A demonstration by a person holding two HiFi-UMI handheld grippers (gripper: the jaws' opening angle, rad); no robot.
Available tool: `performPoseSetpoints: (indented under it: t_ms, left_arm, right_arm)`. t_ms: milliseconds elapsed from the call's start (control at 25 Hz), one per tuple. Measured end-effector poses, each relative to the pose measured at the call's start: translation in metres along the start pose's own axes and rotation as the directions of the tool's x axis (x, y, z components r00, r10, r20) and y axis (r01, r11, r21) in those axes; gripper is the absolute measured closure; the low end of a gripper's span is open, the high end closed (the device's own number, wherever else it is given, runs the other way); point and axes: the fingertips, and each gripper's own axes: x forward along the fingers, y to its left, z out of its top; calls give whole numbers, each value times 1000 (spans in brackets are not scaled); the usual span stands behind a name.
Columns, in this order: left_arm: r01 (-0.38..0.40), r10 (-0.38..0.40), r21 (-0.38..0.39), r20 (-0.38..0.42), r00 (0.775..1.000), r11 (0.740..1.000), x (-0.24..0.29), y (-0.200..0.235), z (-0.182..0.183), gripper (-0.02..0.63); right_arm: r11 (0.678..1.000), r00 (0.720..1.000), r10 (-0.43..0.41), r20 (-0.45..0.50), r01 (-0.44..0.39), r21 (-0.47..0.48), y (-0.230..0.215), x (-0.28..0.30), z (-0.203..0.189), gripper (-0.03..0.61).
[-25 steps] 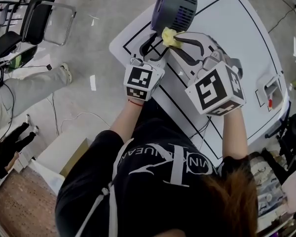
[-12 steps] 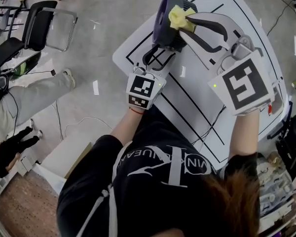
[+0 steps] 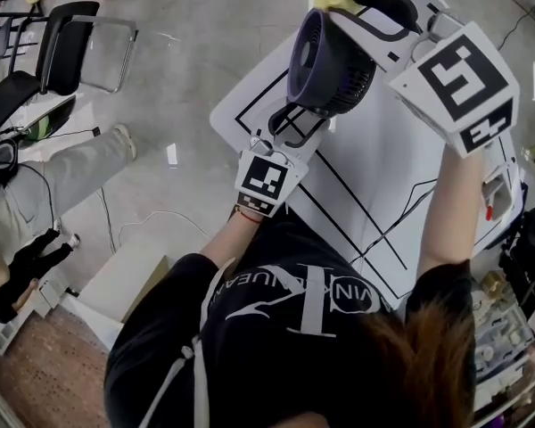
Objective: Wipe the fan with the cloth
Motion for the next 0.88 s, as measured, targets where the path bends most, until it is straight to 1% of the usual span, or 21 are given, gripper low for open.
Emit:
performPoseSetpoints:
  t_ms: [160, 320, 400, 520, 760, 880]
  left_arm:
    - [23, -23, -5, 1, 1000, 1000, 0, 0, 0, 385]
    - [34, -34, -10, 7, 999, 999, 1, -3, 0, 385]
    - [38, -38, -9, 9, 999, 999, 1, -1, 1, 385]
    - [43, -43, -5, 6, 999, 999, 0, 2, 1, 385]
    - [41, -41, -13, 0, 999, 999, 0, 2, 0, 385]
    - [39, -39, -17, -1, 999, 999, 0, 2, 0, 385]
  right_arm:
    - [999, 999, 17, -46, -15, 45, -7, 17, -11, 489]
    - [988, 995, 97, -24, -94, 126, -4, 15, -14, 492]
    - [985, 993, 116, -35, -110, 133, -3, 11, -15, 492]
    - [989, 989, 119, -87, -111, 97, 3, 6, -15, 492]
    - [998, 992, 56, -111, -56, 6, 21, -7, -4, 494]
    - [998, 989, 51, -141, -57, -34, 35, -15, -3, 494]
